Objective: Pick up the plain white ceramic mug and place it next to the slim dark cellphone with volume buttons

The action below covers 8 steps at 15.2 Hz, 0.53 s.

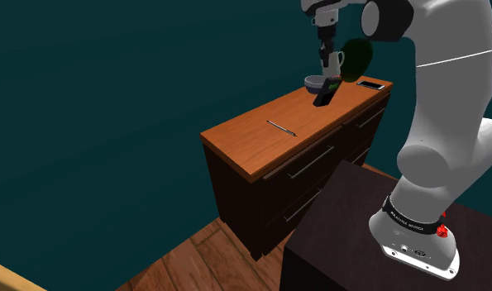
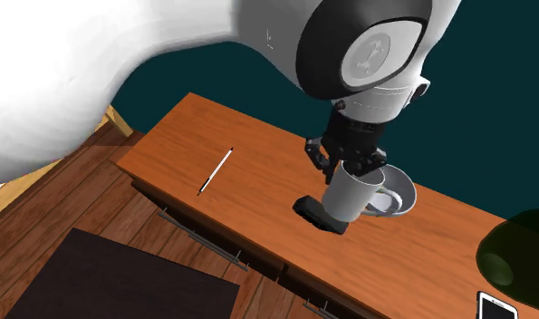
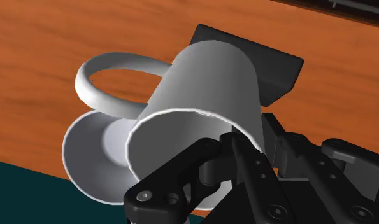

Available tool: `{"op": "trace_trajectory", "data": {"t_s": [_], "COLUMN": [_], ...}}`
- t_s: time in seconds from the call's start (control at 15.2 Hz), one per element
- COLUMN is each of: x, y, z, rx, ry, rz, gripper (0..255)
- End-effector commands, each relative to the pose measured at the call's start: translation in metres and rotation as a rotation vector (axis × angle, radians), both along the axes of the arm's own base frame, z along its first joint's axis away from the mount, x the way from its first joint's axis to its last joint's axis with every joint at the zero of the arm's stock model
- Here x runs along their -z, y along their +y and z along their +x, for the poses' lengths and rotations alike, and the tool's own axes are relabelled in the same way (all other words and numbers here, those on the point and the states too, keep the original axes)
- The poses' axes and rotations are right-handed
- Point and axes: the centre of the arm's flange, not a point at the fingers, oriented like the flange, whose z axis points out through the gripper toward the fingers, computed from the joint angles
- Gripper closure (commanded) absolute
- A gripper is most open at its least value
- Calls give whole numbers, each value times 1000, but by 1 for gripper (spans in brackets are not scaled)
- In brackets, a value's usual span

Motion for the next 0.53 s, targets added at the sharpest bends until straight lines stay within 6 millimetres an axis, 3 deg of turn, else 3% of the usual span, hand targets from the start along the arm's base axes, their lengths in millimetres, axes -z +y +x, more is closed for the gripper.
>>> {"op": "trace_trajectory", "data": {"t_s": [0.0,0.46], "x": [15,35], "y": [-23,-98], "z": [-16,-66], "rx": [2,2], "ry": [11,11], "rz": [7,7], "gripper": [255,255]}}
